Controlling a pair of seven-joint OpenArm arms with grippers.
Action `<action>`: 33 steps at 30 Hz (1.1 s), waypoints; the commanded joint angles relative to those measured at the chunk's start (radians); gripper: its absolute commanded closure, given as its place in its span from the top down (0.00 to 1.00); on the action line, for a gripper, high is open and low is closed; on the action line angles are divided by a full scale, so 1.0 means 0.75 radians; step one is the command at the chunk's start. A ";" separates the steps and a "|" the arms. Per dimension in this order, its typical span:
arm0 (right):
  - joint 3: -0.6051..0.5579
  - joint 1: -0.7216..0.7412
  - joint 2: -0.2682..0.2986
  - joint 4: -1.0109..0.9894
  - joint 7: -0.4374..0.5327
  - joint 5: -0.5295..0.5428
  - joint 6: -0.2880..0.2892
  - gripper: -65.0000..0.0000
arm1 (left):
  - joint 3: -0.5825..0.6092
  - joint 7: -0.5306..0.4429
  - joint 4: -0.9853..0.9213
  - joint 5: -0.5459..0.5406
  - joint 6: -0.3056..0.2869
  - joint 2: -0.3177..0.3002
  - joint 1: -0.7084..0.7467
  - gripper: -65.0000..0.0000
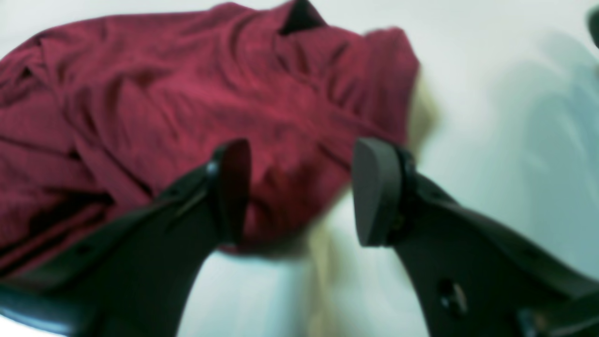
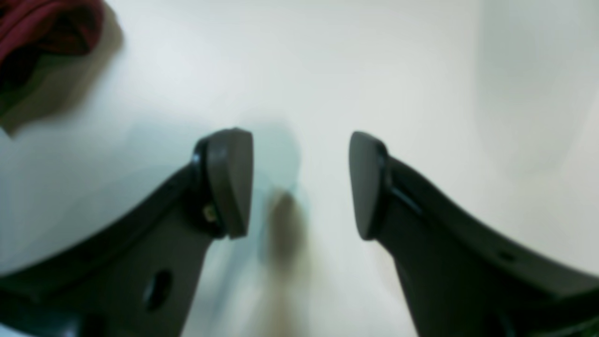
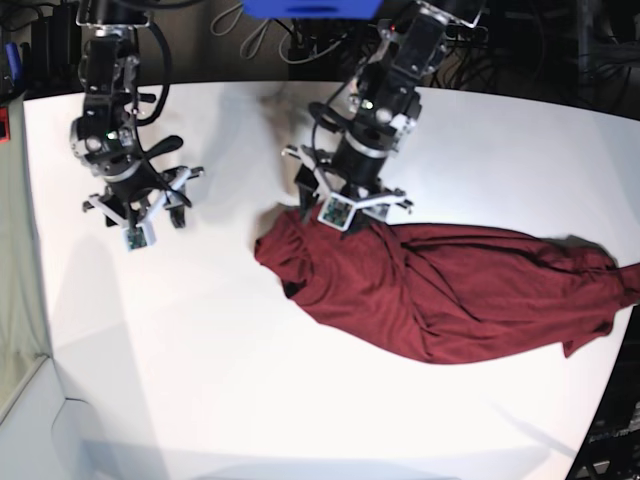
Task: Layout the t-shirt on the table in an organized manner, then fold the t-shirt properly
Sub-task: 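Move the left gripper to the bunched end of the shirt, then grasp the bunched shirt end with the left gripper and lift it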
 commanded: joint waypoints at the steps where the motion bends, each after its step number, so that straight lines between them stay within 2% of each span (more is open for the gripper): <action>1: 0.004 0.002 0.008 0.020 0.031 0.017 0.002 0.51 | -0.001 -0.030 0.001 0.004 0.005 0.024 -0.010 0.52; 11: 0.004 -0.014 0.012 0.020 0.031 0.017 0.002 0.51 | -0.001 -0.032 -0.203 0.002 0.005 0.039 -0.112 0.51; 13: 0.004 -0.014 0.012 0.022 0.031 0.017 0.002 0.51 | -0.001 -0.032 -0.199 0.002 0.005 0.032 -0.102 0.41; 14: 0.004 -0.012 0.012 0.022 0.031 0.017 0.002 0.51 | -0.001 -0.032 -0.189 0.002 0.005 0.030 -0.100 0.32; 16: 0.004 -0.008 0.012 0.024 0.031 0.017 0.002 0.51 | -0.003 -0.032 -0.152 0.002 0.005 0.028 -0.071 0.07; 17: 0.006 -0.004 0.012 0.026 0.031 0.017 0.002 0.51 | -0.006 -0.032 -0.124 0.002 0.005 0.028 -0.055 0.00; 20: 0.006 0.000 0.008 0.063 0.031 0.017 0.002 0.51 | -0.044 -0.032 -0.013 0.002 0.007 0.028 -0.001 0.04; 23: -0.006 0.000 0.002 0.134 0.031 0.019 0.004 0.51 | -0.096 -0.032 0.138 0.002 0.007 0.035 0.072 0.00; 25: -0.014 0.015 -0.033 0.167 0.031 0.019 0.055 0.51 | -0.108 -0.030 0.241 0.002 0.007 0.035 0.132 0.01; 30: -0.016 0.041 -0.099 0.204 0.025 0.019 0.256 0.51 | -0.116 -0.028 0.453 0.002 0.007 0.026 0.314 0.01; 33: -0.018 0.037 -0.137 0.196 0.023 0.019 0.323 0.52 | -0.159 -0.030 0.482 0.002 0.007 0.026 0.420 0.01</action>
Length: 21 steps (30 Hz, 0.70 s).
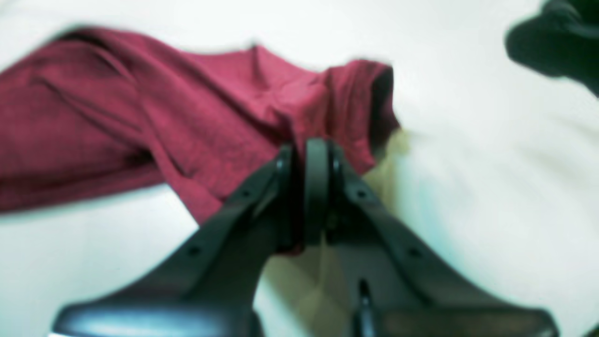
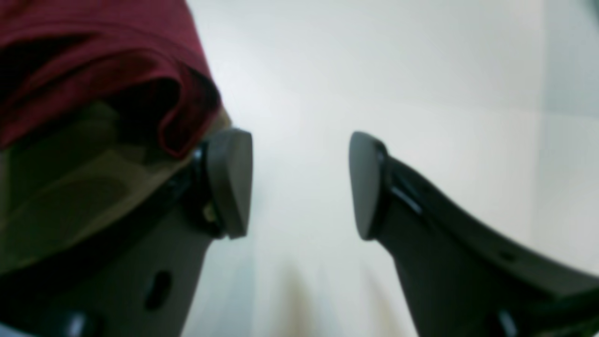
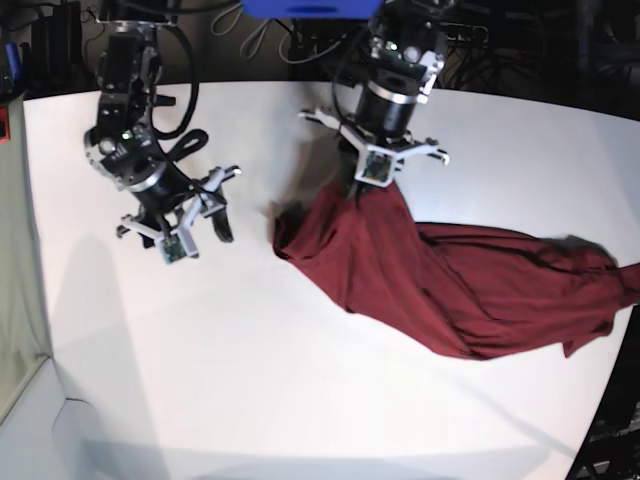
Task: Layout the t-shirt on the table in an organized manner, then fold the t-shirt properly
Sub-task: 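Grasp the bunched shirt end with the left gripper and lift it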
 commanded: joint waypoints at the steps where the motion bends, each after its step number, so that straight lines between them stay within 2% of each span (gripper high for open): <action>1: -0.001 0.016 -0.011 0.016 0.037 0.021 0.046 0.52 | -0.018 -0.032 0.011 0.002 0.006 0.007 0.026 0.01; 3: -0.015 0.010 -0.025 0.016 0.035 0.021 0.086 0.52 | -0.053 -0.032 -0.026 0.002 0.006 0.007 0.077 0.01; 11: -0.209 -0.054 -0.027 -0.017 0.035 0.019 0.086 0.52 | -0.168 -0.032 0.017 0.002 0.006 0.007 0.229 0.01; 21: -0.232 -0.101 -0.025 -0.070 0.037 0.019 0.086 0.52 | -0.235 -0.032 0.037 0.002 0.006 0.007 0.233 0.01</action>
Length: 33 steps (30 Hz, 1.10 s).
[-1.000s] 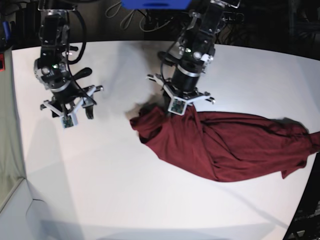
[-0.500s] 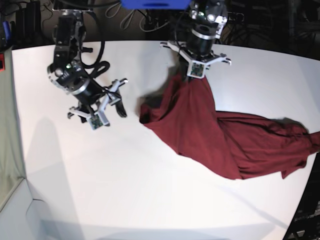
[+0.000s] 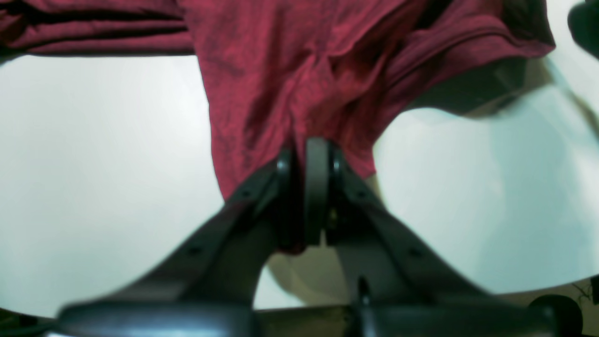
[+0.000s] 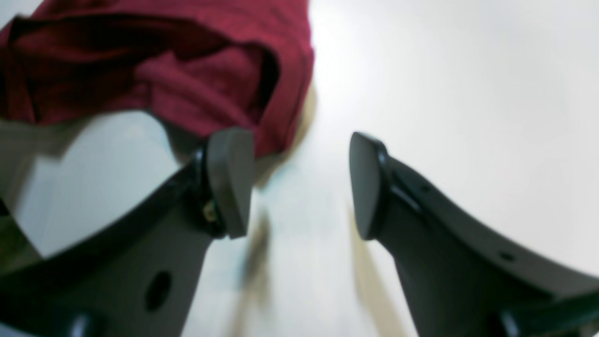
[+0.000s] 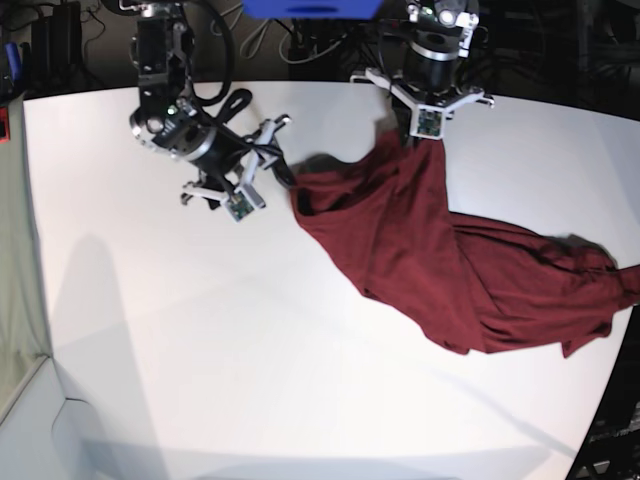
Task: Layout the t-shirt on the table in an organized manner, then fold the t-shirt properly
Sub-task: 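Grasp the bunched shirt end with the left gripper and lift it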
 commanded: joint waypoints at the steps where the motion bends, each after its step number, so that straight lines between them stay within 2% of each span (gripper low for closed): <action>1: -0.001 0.007 0.002 0.027 0.033 0.023 0.014 0.52 | 0.004 -0.028 0.024 0.002 0.006 0.003 0.007 0.01; 13: -0.068 0.007 0.002 -0.026 0.033 0.025 0.014 0.52 | 0.010 -0.028 0.024 0.002 0.006 0.003 0.014 0.01; 27: -0.068 0.153 0.000 -0.210 0.033 0.025 0.014 0.50 | 0.006 -0.028 0.024 0.002 0.002 0.003 0.016 0.01; 30: -0.068 0.169 0.000 -0.249 0.037 0.025 0.014 0.41 | 0.010 -0.028 0.024 0.002 0.002 0.003 0.016 0.01; 33: -0.068 0.200 0.000 -0.298 0.033 0.025 0.014 0.23 | 0.012 -0.028 0.024 0.002 0.002 0.008 0.009 0.01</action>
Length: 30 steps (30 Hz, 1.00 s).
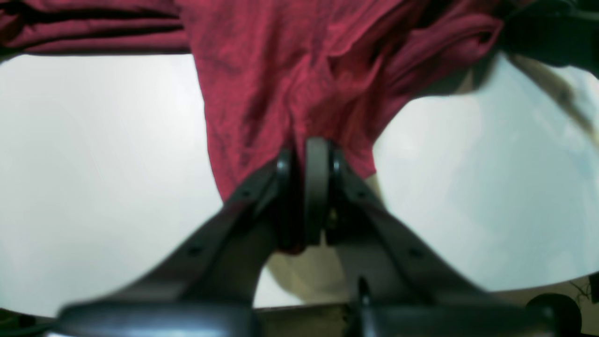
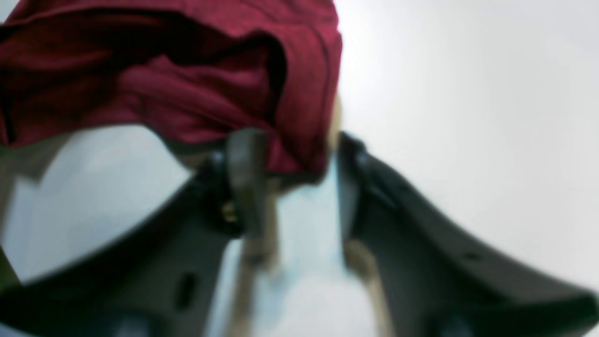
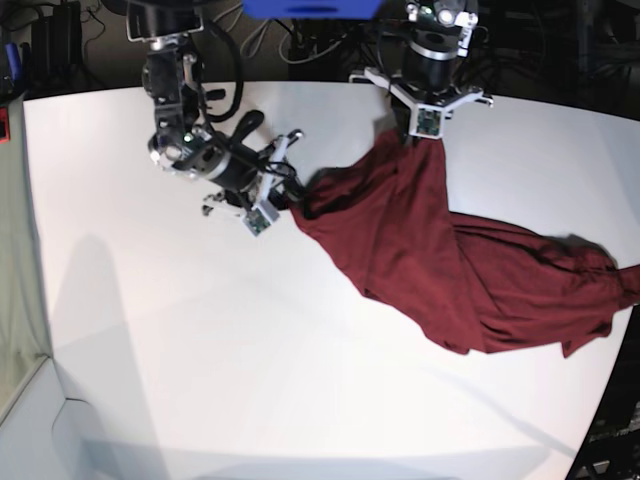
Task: Layout the t-shirt on the table in an organized manner, then fold the t-shirt properly
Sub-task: 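Grasp the bunched shirt end with the left gripper and lift it, then grasp the shirt with the right gripper and raise it high with both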
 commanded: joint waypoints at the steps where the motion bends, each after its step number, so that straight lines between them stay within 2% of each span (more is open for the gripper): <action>1: -0.001 0.025 -0.007 -0.003 -0.006 -0.003 0.014 0.16 | 0.004 -0.028 0.024 0.002 0.001 0.012 0.005 0.01; 4: -0.003 0.047 -0.005 -0.028 -0.006 -0.003 0.014 0.00 | 0.012 -0.028 0.024 0.002 0.001 0.014 -0.001 0.01; 10: -0.003 0.113 -0.001 0.071 -0.006 -0.005 0.014 0.00 | 0.141 -0.030 0.024 0.002 0.005 0.014 -0.089 0.00; 16: -0.003 0.252 0.003 0.279 -0.012 -0.007 0.014 0.00 | 0.311 -0.028 0.106 0.002 0.007 0.014 -0.284 0.00; 19: 0.003 0.379 0.005 0.394 -0.110 -0.009 0.014 0.00 | 0.376 -0.028 0.178 0.002 0.007 0.030 -0.412 0.00; 24: 0.005 0.630 0.022 0.482 -0.286 -0.009 0.014 0.00 | 0.385 -0.028 0.276 0.002 0.007 0.138 -0.548 0.00; 30: -0.001 0.909 0.020 0.476 -0.386 -0.009 0.014 0.00 | 0.385 -0.032 0.311 0.000 0.007 0.159 -0.697 0.00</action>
